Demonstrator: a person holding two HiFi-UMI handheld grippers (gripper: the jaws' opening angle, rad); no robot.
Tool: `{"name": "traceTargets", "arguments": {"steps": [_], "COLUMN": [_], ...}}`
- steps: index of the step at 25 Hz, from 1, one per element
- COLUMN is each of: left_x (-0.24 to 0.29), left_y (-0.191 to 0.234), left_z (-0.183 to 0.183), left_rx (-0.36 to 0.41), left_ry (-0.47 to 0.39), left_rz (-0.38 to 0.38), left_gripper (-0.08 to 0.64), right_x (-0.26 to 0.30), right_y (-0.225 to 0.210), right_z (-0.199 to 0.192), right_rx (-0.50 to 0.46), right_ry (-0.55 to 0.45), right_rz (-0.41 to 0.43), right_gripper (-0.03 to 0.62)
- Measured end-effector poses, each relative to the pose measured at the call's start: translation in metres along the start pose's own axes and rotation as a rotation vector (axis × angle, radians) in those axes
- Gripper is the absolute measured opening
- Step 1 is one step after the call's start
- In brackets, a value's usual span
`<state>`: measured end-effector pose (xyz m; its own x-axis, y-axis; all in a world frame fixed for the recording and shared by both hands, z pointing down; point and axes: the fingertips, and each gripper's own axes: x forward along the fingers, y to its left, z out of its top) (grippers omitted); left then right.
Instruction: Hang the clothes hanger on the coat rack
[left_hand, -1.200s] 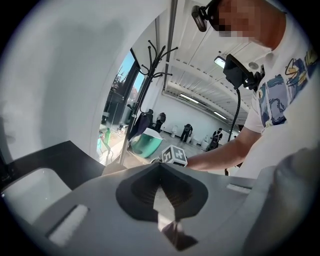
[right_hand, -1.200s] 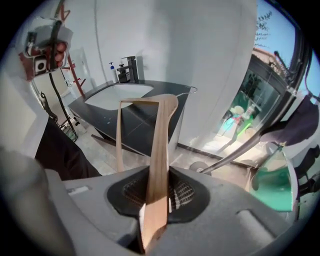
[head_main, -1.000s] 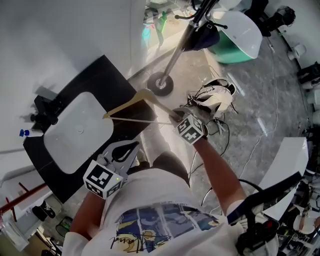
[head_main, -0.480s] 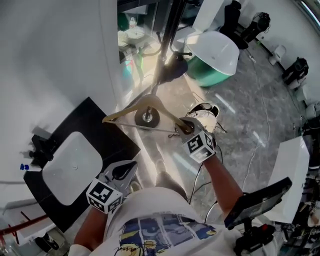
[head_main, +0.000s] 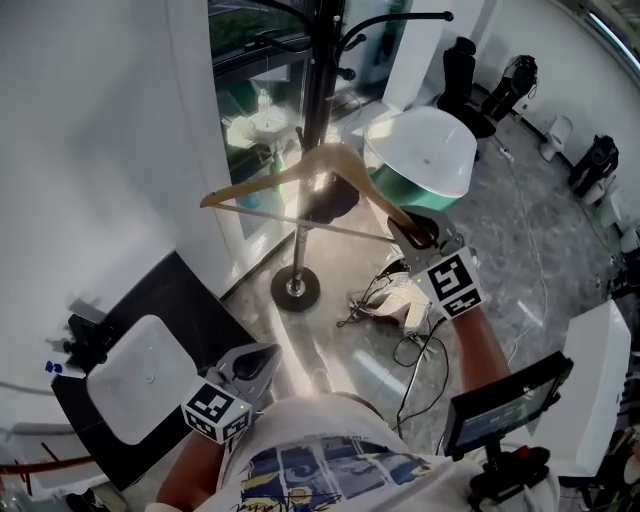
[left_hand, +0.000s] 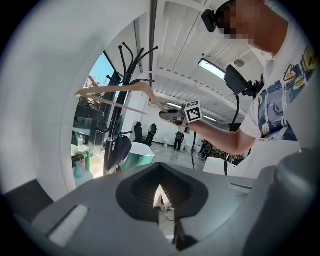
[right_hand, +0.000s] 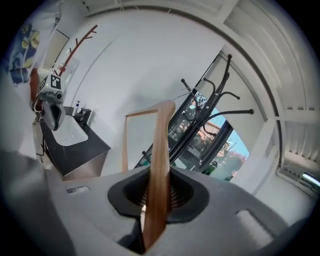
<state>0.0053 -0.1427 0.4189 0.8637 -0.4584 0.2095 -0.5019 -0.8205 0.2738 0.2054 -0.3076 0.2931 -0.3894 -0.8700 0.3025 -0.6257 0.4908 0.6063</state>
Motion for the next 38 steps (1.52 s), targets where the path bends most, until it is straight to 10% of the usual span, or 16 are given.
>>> {"name": "traceTargets", "arguments": {"steps": [8,22,38], "left_x": [0.043,0.081,0.08], "left_y": [0.01,0.016,0.022], "left_z": [0.016,0.029,0.024], "left_rx": [-0.005,-0.047,-0.067], "left_ry": [-0.038,-0.088,-0.064], "left_rz": [0.054,0.21,0.297], "left_gripper": [0.002,0.002,0.002], "right_x": [0.022,0.11,0.153], "right_y": [-0.086,-0.098,-0.107], "right_z": [0.01,-0.042,-0.056], "right_rx": [-0.056,-0.116,-0.153], "right_ry": [-0.075,-0.082,-0.157], "right_rz": [0.002,0.185,0.15], "right_gripper": [0.06,0.06,0.064]}}
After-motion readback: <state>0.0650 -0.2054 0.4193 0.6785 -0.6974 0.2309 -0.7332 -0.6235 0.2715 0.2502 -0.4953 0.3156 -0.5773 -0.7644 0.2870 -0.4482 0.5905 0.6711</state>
